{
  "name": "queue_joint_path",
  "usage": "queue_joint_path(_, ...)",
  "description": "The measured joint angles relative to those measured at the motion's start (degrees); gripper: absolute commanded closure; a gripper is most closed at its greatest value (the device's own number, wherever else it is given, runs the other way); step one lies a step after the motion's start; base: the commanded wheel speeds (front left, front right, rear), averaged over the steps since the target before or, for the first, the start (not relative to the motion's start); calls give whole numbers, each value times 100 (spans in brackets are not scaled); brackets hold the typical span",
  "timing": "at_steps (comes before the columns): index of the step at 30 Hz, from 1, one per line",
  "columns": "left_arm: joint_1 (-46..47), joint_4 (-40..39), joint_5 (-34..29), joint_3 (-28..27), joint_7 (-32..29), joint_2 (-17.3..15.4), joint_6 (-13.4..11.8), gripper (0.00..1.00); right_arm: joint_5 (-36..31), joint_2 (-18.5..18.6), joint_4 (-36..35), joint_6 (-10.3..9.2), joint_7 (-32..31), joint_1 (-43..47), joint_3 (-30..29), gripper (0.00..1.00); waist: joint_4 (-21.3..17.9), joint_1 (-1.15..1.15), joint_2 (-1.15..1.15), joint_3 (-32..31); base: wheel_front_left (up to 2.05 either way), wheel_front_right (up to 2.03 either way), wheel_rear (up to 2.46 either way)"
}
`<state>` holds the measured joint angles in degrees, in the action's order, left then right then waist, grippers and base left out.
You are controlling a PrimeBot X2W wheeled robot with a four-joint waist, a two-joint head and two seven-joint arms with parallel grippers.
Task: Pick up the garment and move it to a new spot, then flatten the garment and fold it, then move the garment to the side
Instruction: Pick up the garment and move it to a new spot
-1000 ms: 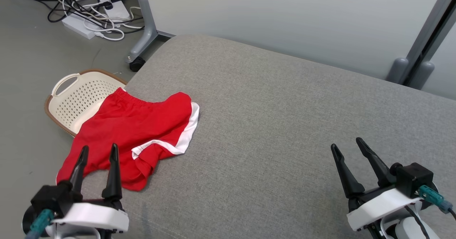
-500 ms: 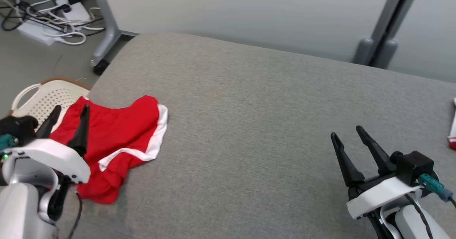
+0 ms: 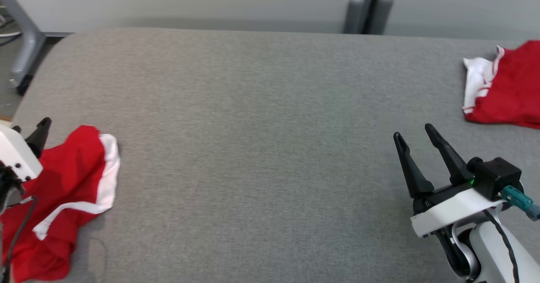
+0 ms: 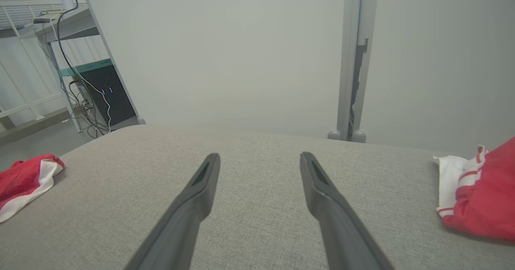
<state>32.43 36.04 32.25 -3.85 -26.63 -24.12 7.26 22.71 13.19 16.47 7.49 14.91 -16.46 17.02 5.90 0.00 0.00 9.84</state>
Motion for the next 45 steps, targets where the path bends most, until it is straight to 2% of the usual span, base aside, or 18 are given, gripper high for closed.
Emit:
queue_joint_path(11, 576, 1170, 383, -77, -1029, -321, 1, 0, -18, -1, -121, 0, 0, -182, -163, 0, -783, 0, 0, 599, 0, 0, 0)
queue_joint_path(21, 693, 1600, 527, 55, -1885, -466, 18, 0, -20, -27, -151, 0, 0, -244, -175, 0, -1061, 0, 0, 905, 0, 0, 0)
queue_joint_path(22, 697, 1603, 533, 59, -1922, -476, 14, 3, -26, -31, -153, 0, 0, -244, -179, 0, -1064, 0, 0, 917, 0, 0, 0)
queue_joint_path(23, 704, 1603, 533, 62, -1930, -488, 5, 19, -26, -32, -154, 0, 0, -249, -183, 0, -1064, 0, 0, 926, 0, 0, 0)
queue_joint_path(24, 705, 1600, 533, 63, -1929, -498, -9, 40, -31, -35, -154, 0, 0, -259, -190, 0, -1061, 0, 0, 932, 0, 0, 0)
queue_joint_path(26, 702, 1578, 532, 64, -1836, -520, -26, 89, -54, -40, -154, 0, 0, -278, -207, 0, -1048, 0, 0, 939, 0, 0, 0)
queue_joint_path(27, 695, 1572, 531, 67, -1788, -530, -27, 100, -56, -44, -154, 0, 0, -280, -209, 0, -1038, 0, 0, 941, 0, 0, 0)
queue_joint_path(37, 678, 1330, 472, 286, -1537, -548, -19, 100, -67, -64, -114, 0, 0, -294, -148, 0, -934, 0, 0, 843, 0, 0, 0)
queue_joint_path(45, 664, 654, 313, 769, -1214, -769, 16, 100, -49, -101, -67, 0, 0, -291, -97, 0, -995, 0, 0, 593, 0, 0, 0)
